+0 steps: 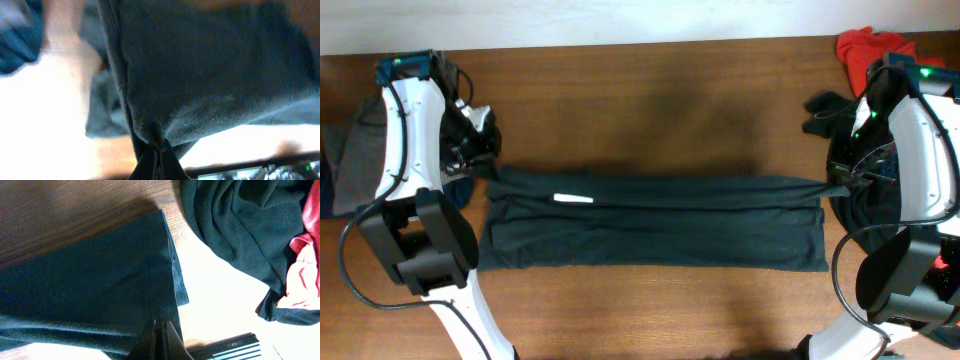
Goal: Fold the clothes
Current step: 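Fold the top half down over the bottom with both grippers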
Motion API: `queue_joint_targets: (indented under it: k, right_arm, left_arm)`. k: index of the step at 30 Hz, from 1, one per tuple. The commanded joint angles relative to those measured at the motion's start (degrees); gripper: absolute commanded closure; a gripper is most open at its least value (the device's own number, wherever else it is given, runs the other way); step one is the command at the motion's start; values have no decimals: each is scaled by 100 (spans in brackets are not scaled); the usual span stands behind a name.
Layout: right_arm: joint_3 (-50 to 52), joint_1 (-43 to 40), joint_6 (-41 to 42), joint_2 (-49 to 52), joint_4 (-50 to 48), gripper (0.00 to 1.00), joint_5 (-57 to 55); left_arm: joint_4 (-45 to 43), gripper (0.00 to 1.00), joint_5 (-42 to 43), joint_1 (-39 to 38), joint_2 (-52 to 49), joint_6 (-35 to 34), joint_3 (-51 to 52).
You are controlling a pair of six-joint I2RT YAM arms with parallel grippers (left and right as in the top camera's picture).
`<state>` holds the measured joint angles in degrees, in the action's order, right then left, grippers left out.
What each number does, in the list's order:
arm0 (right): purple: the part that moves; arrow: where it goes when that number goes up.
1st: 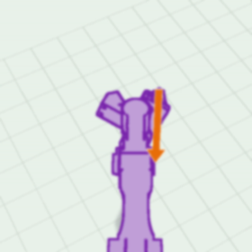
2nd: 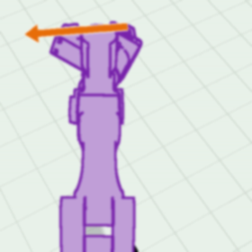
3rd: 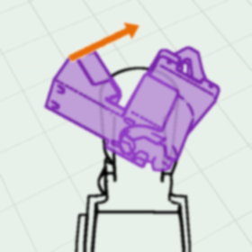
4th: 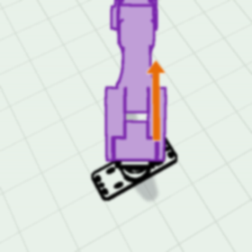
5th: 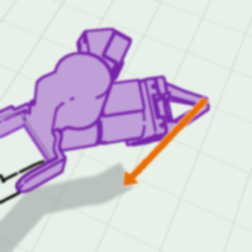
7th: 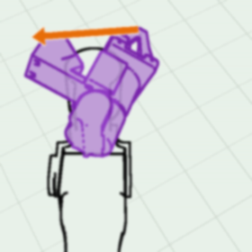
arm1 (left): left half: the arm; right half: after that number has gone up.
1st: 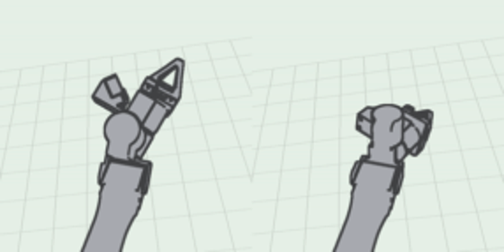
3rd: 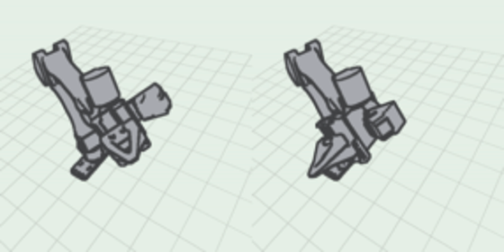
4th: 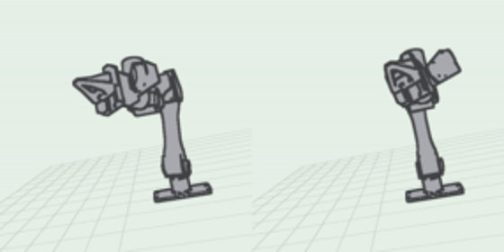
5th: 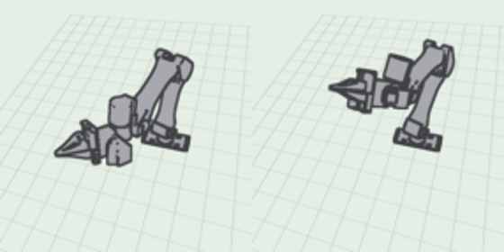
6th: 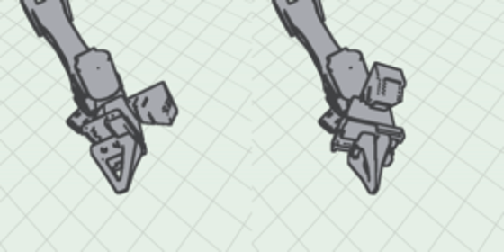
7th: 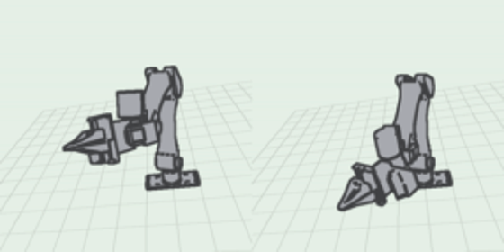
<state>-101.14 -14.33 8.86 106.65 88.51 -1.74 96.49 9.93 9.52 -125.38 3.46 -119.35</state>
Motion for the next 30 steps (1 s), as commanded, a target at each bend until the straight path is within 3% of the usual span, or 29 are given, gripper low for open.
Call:
queue_joint_targets:
  k: [1,8,18,26,30]
  right_arm:
    - [-59,-35,42,-129,197,96,-153]
    - [553,-31,39,-129,229,96,2]
    - [2538,-33,-42,-129,-916,96,280]
    - [2787,-39,-37,-129,-1095,96,227]
    - [2787,-44,435,-129,-1075,96,-376]
  left_arm:
    - [20,99,-79,39,533,90,662]
    - [-66,99,-83,39,914,90,1436]
    - [-251,99,-350,35,981,-15,2538]
    - [-343,99,-901,37,992,-422,2765]
    - [-378,99,-1521,42,992,-896,2765]
